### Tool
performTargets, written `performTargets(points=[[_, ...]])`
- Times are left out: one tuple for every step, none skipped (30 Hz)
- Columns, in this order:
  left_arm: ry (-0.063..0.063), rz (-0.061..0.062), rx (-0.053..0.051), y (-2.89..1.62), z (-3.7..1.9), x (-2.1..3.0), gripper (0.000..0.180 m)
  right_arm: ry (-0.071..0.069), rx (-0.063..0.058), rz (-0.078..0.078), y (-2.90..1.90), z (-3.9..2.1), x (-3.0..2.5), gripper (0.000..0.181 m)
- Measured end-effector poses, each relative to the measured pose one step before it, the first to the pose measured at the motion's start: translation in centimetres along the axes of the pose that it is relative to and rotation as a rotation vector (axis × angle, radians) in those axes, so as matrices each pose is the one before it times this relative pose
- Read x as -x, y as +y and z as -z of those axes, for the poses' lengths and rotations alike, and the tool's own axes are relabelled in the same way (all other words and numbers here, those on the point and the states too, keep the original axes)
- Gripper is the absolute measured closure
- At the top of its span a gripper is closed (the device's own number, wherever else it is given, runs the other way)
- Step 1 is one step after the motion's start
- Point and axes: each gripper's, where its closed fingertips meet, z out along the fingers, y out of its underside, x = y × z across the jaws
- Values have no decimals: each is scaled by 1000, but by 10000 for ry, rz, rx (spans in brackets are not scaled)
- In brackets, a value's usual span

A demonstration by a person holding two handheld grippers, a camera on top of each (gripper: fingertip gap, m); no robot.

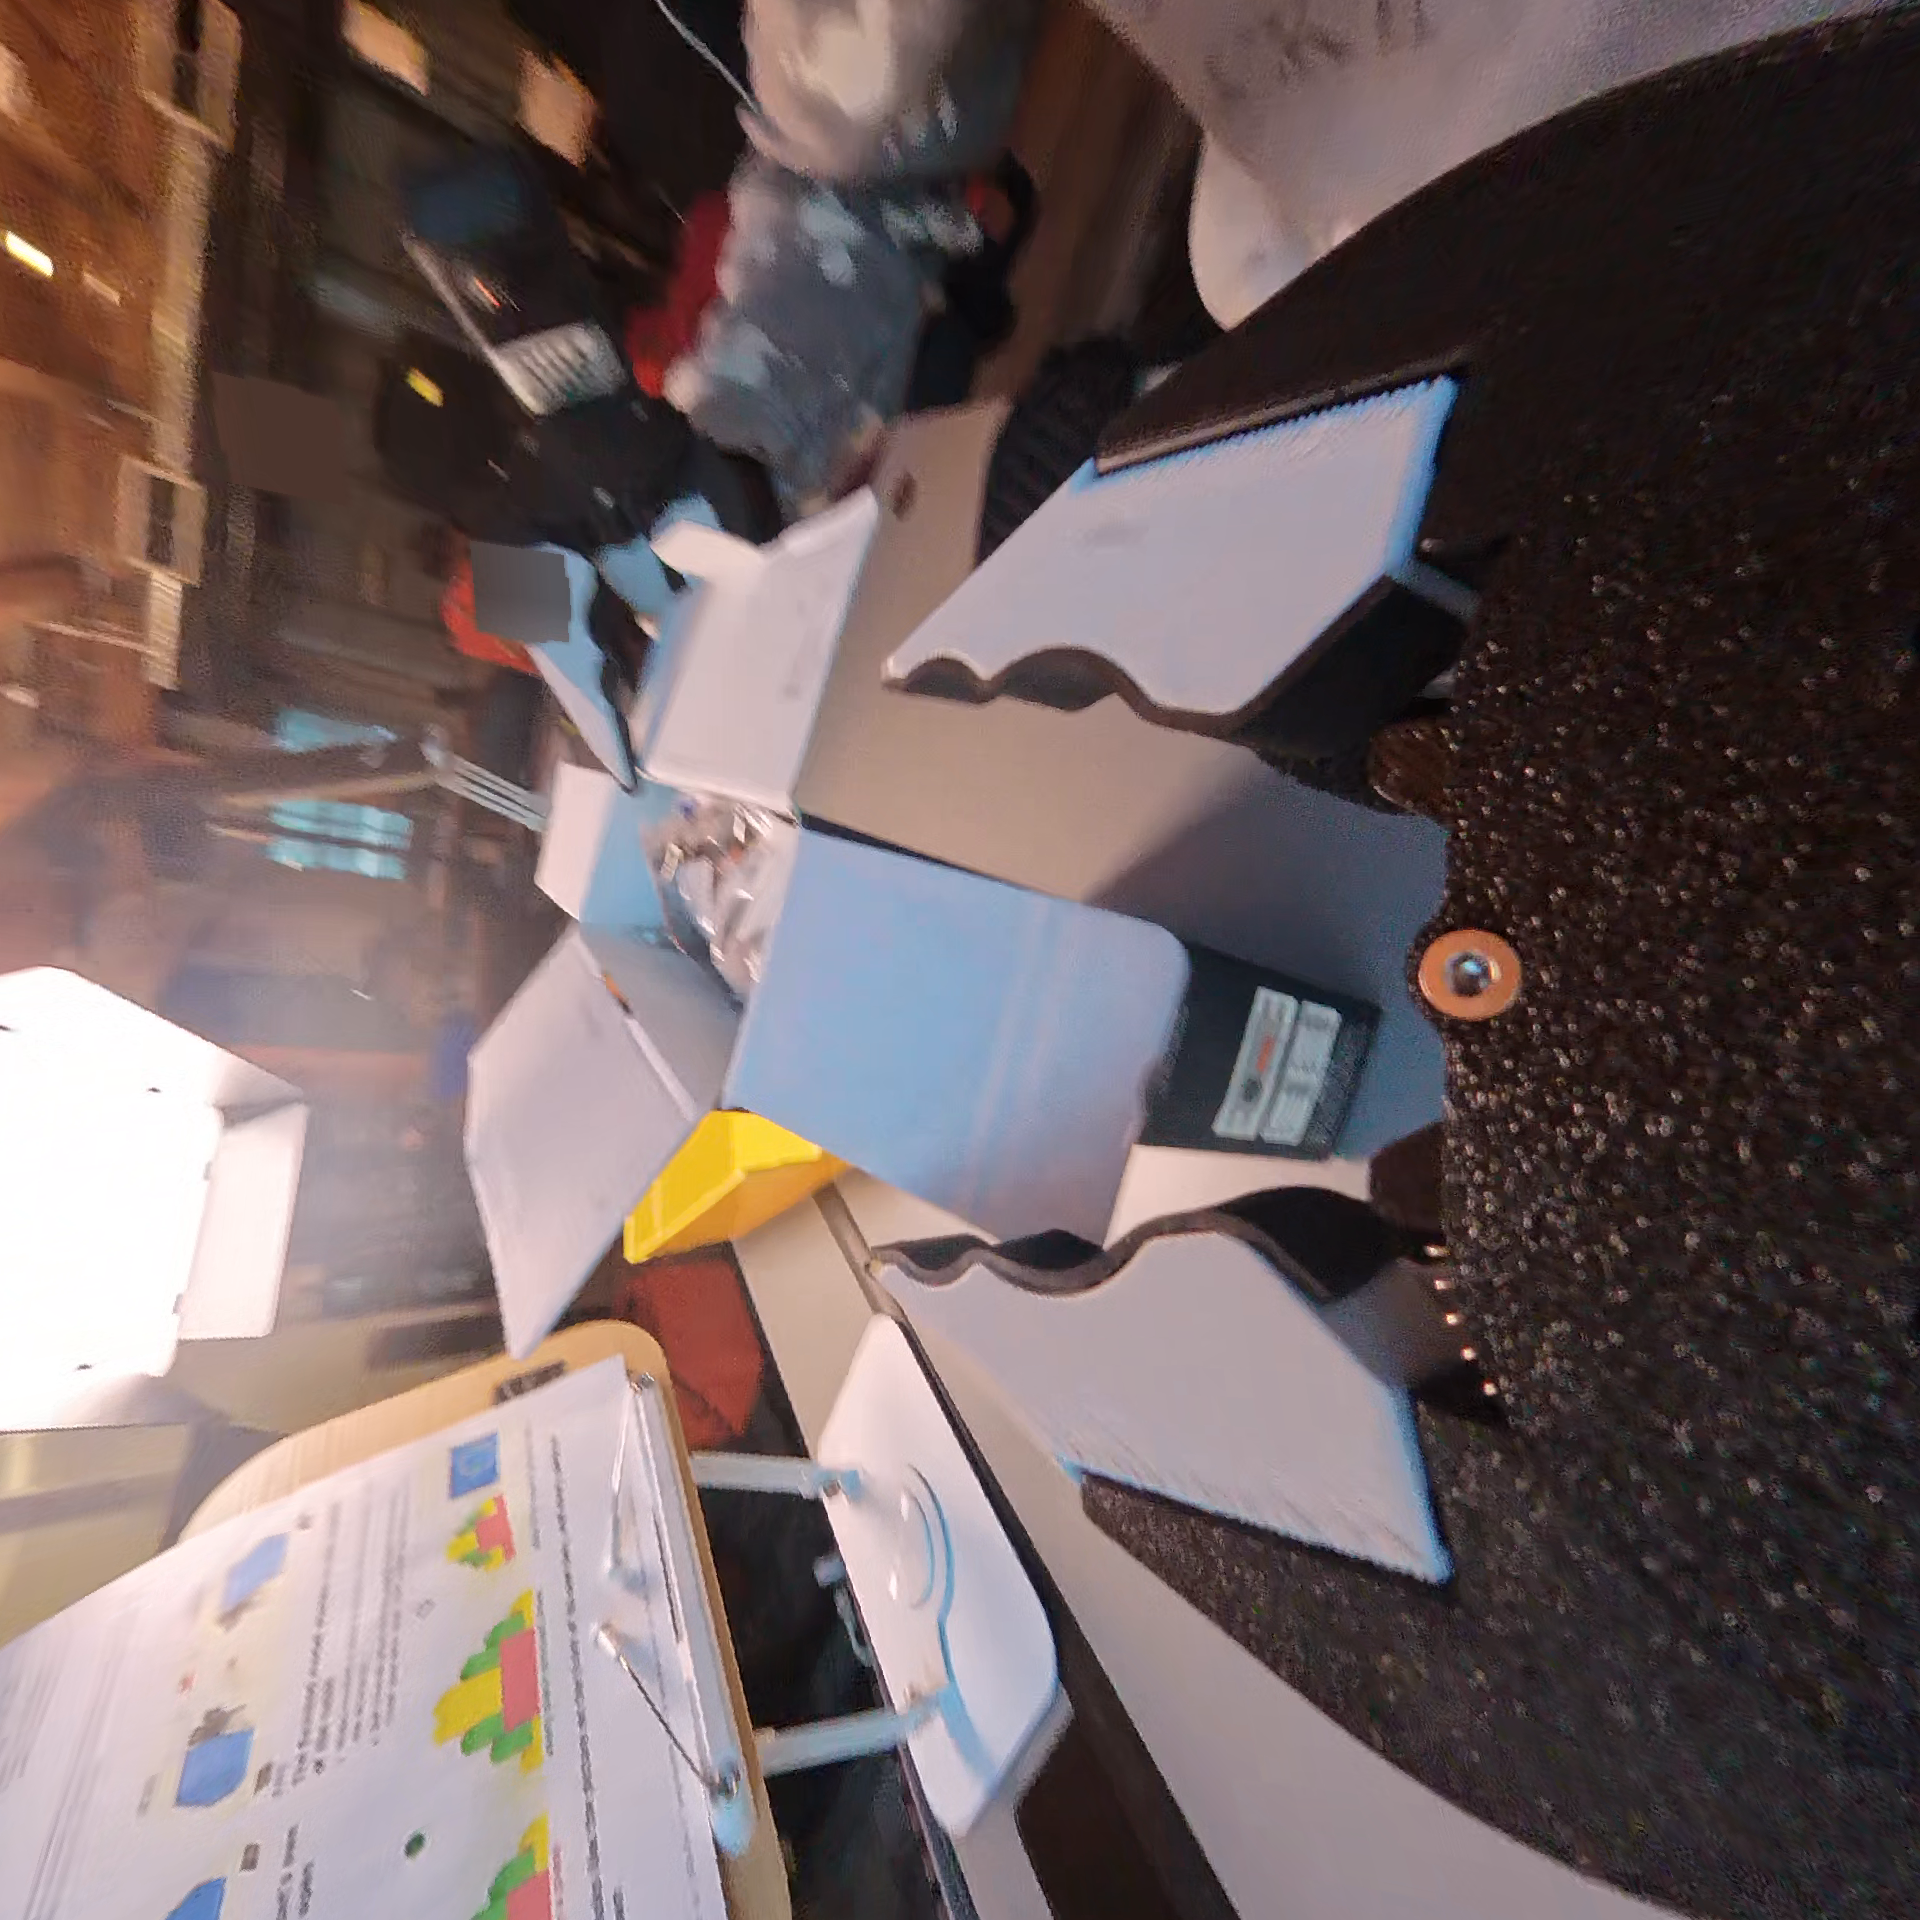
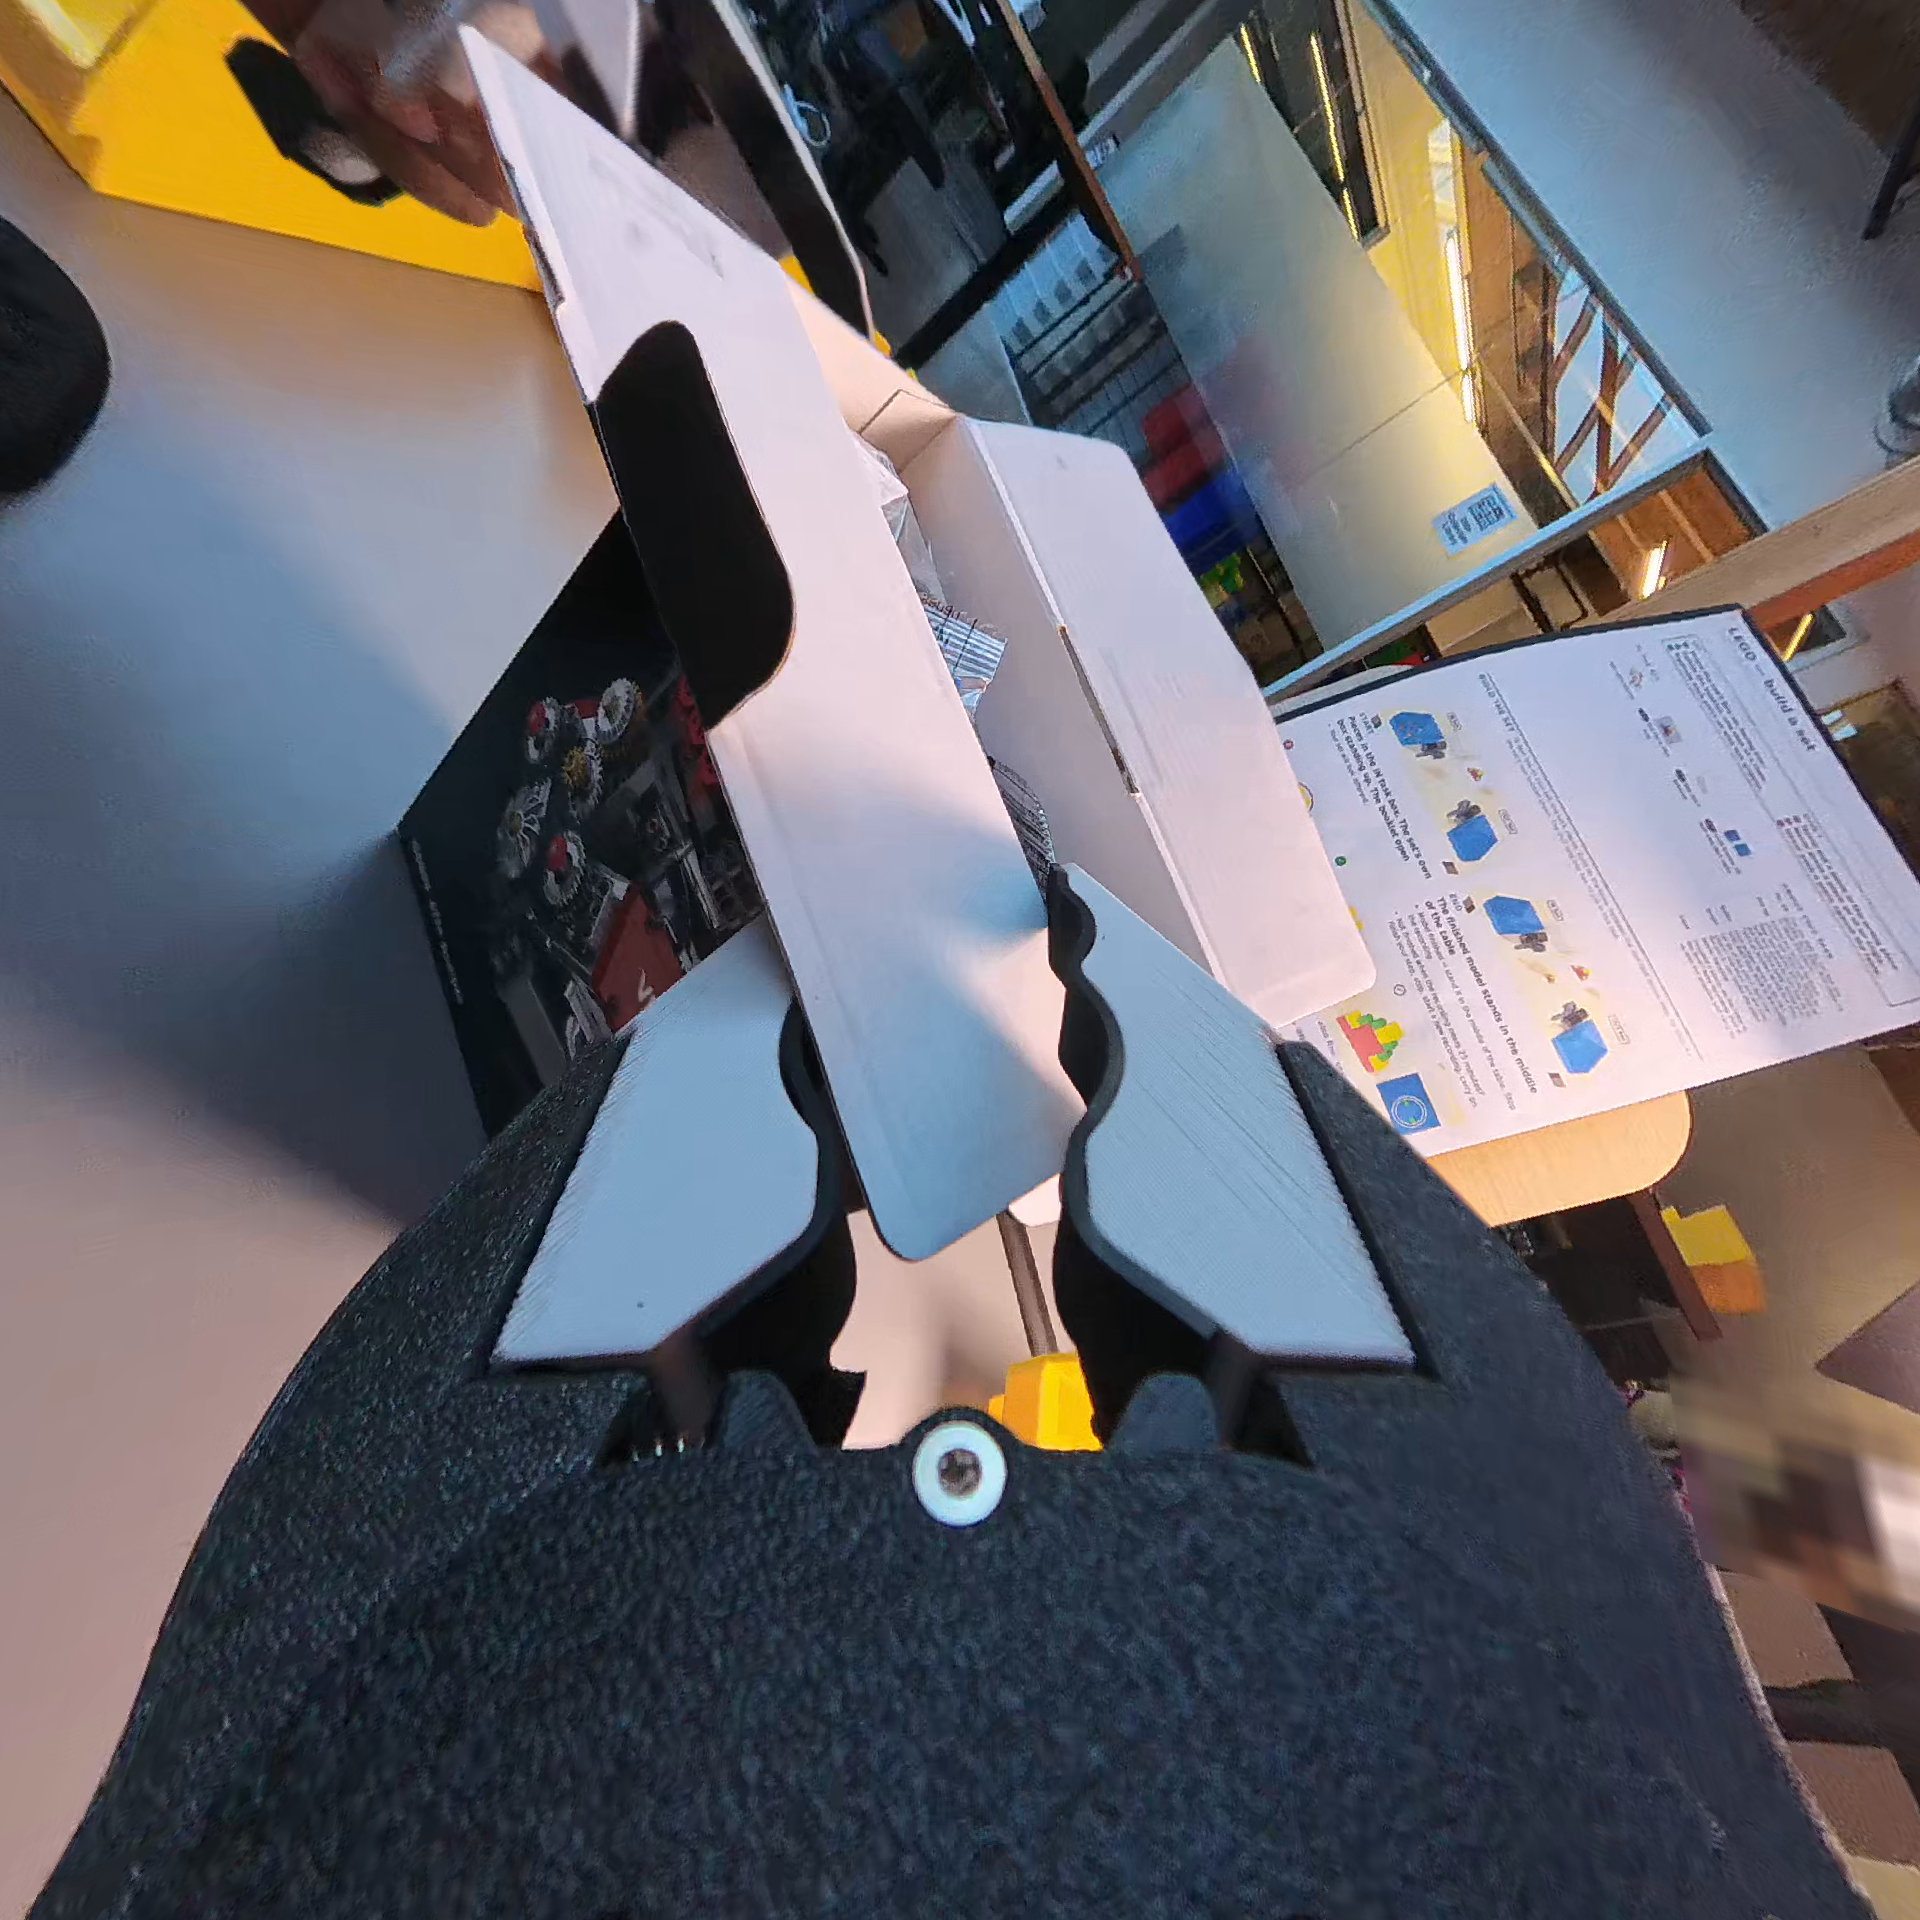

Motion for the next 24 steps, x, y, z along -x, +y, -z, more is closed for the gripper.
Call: performTargets(points=[[-478, -819, 878, 1217, -714, 563, 70, -44, -73, 64, -44, 77, 59, 145], [-315, -774, 892, 1216, -814, 316, 65, -62, -101, 71, -74, 107, 72, 145], [-46, -538, 774, 947, -857, -75, 62, -75, -118, 26, -76, 152, 95, 146], [11, -373, 585, 539, -806, -140, 60, -121, -148, -46, -112, 194, 168, 146], [-82, -414, 520, 339, -714, 12, 60, -118, -159, -83, -127, 228, 201, 146], [-115, -500, 505, 228, -658, 79, 60, -104, -155, -73, -142, 246, 218, 145], [51, -477, 320, -110, -615, -219, 60, -89, -121, -53, -110, 219, 235, 145], [224, -360, 64, -462, -652, -574, 62, -36, -97, -56, -99, 168, 176, 144], [195, -284, -121, -624, -728, -624, 66, 20, -81, -25, -81, 125, 131, 144], [107, -347, 0, -194, -831, -514, 68, 38, -63, 36, -44, 144, 107, 144], [-194, -414, -16, -22, -706, -97, 69, 25, -92, 13, -115, 162, 160, 144], [-230, -277, -299, -353, -298, 20, 71, 122, -1, 2, 15, 206, 11, 145], [-43, 96, -332, -385, -84, -142, 73, 105, 48, 27, 139, 269, 13, 145], [-148, 30, -256, -263, -36, -56, 73, 66, 21, -63, 108, 291, 93, 145], [-61, -70, -193, -234, 38, -273, 75, 13, -76, -129, -52, 324, 200, 145], [-107, -143, -72, -144, 77, -242, 75, -34, -75, -139, -91, 345, 269, 145], [-105, -117, -68, -141, 89, -300, 75, -59, -42, -104, -88, 378, 307, 145], [-138, -118, -88, -154, 116, -304, 76, -49, 1, -119, -56, 413, 305, 143], [-165, -146, -54, -142, 112, -333, 76, -167, -13, -243, -66, 506, 447, 137], [-169, -185, -5, -120, 118, -373, 78, -464, -47, -527, -152, 594, 797, 132], [-157, -211, 3, -124, 113, -397, 78, -765, -45, -827, -192, 699, 1140, 124], [-118, -215, -7, -98, 126, -439, 78, -995, -72, -1047, -332, 838, 1381, 112], [-115, -213, -22, -67, 119, -374, 78, -1039, -52, -1119, -396, 968, 1443, 104], [-88, -141, -41, -76, 113, -309, 78, -1028, -62, -865, -473, 1093, 1568, 104]])
